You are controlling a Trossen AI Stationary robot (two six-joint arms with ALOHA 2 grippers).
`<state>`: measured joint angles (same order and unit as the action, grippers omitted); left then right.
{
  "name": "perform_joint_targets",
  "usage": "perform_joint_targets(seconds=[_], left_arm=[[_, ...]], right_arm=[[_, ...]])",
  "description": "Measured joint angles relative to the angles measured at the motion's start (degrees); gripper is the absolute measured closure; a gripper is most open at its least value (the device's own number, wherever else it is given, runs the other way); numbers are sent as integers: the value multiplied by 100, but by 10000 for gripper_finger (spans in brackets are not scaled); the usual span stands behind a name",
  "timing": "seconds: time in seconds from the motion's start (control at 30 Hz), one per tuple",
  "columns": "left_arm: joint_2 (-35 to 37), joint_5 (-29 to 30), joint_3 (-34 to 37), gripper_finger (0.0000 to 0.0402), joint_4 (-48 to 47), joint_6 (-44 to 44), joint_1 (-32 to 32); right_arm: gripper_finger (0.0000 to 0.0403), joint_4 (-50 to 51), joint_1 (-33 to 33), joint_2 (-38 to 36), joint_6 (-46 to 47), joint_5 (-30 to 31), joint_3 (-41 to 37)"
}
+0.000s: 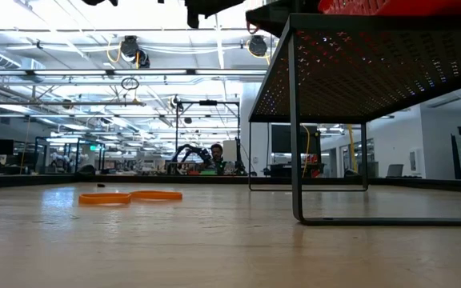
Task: Pick & Place Office Desk Supplies
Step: Put the orange rubber band into the top red bin on the shelf
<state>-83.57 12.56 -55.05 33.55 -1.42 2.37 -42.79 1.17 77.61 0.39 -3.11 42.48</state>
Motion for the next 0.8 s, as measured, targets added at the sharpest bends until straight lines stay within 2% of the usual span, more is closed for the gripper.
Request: perform_joint_targets(seconds=[0.17, 0.3, 0.53, 0.67, 0.8], left_arm=[[292, 40, 2, 150, -475, -170, 1], [420, 347, 2, 133, -975, -75, -18], [364, 603, 2, 127, -1726, 270, -26], [366, 603, 3, 127, -1847, 359, -27], [363, 603, 2, 128, -1889, 362, -27]], right_arm=[[402, 969, 1, -631, -230, 33, 0], [402, 1954, 0, -1313, -376, 433, 0], [403, 3848, 0, -2384, -407, 1044, 0], [403, 4702, 2, -2708, -179, 1478, -2], [403, 5080, 0, -2836, -15, 1654, -7]])
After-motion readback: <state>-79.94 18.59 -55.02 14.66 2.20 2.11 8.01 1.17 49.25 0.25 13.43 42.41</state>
